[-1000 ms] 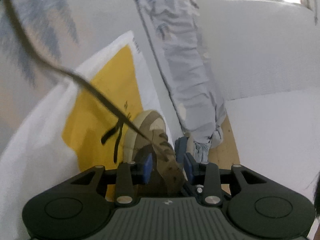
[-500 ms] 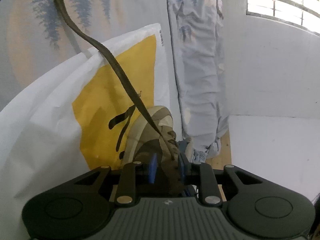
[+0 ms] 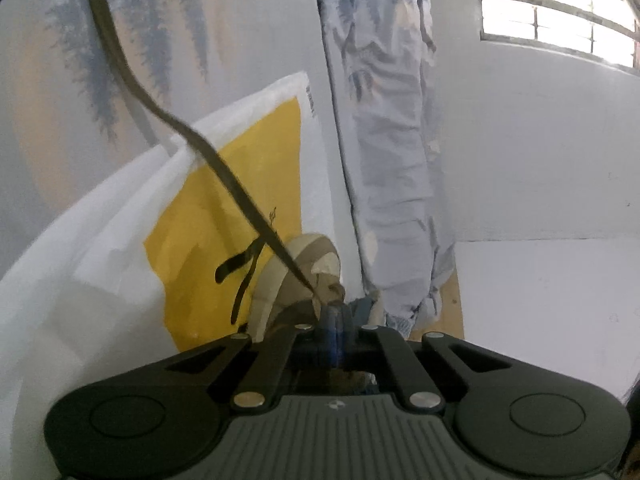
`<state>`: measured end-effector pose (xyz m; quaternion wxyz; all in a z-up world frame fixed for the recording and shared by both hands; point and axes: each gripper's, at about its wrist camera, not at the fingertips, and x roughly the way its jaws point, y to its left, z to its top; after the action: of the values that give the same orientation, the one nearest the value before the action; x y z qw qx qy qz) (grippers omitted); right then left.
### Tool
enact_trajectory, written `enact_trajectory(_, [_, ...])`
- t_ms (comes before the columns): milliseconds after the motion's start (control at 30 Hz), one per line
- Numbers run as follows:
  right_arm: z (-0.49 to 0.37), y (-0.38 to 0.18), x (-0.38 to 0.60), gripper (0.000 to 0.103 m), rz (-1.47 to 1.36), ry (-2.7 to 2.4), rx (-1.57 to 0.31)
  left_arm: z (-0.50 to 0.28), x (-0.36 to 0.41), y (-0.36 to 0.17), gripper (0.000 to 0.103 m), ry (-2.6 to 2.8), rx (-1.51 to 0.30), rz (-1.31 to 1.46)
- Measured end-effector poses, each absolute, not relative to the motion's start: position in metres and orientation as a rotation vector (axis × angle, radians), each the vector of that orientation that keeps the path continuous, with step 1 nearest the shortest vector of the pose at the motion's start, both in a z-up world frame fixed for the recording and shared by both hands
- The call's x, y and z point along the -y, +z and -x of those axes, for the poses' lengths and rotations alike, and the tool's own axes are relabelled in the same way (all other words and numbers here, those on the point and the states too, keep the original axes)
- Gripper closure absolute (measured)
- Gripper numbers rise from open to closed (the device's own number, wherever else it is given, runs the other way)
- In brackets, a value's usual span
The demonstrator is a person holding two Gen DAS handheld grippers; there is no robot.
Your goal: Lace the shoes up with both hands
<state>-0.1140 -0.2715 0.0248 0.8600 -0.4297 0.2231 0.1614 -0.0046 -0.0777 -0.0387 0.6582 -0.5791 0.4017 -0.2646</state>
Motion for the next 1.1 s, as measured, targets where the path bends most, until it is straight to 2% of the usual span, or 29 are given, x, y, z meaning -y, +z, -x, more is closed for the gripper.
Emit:
enact_trajectory(400, [0.119,0.023,0.269,0.098,0.907,0.329,-0.461,0.003,0.073,-0.038,0.103,-0.596,-0.902,1.318])
enact_trajectory(433, [0.120,0.023,0.269,0.098,0.906,0.327,-0.459,0.003,0.074,-0.039,0.099,-0.605,-0.904,1.325])
enact_trajectory(567, [0.125,0.024,0.271,0.082,0.889,0.304,-0.445,0.003,0.078,-0.038,0.078,-0.640,-0.909,1.330])
enact_trajectory(600, [0.126,0.025,0.272,0.075,0.886,0.295,-0.440,0.004,0.079,-0.038,0.077,-0.643,-0.912,1.326])
enact_trajectory(667, [0.129,0.027,0.273,0.069,0.877,0.274,-0.432,0.004,0.081,-0.039,0.076,-0.646,-0.918,1.314])
enact_trajectory(967, [0.143,0.034,0.279,0.057,0.789,0.181,-0.418,0.005,0.091,-0.040,0.078,-0.655,-0.924,1.280])
enact_trajectory(1000, [0.145,0.035,0.281,0.055,0.767,0.166,-0.422,0.005,0.092,-0.039,0.080,-0.656,-0.924,1.273])
enact_trajectory(1067, [0.150,0.037,0.286,0.054,0.722,0.138,-0.430,0.006,0.094,-0.038,0.099,-0.659,-0.923,1.259])
enact_trajectory(1100, [0.151,0.038,0.288,0.054,0.703,0.126,-0.437,0.006,0.094,-0.038,0.100,-0.661,-0.917,1.254])
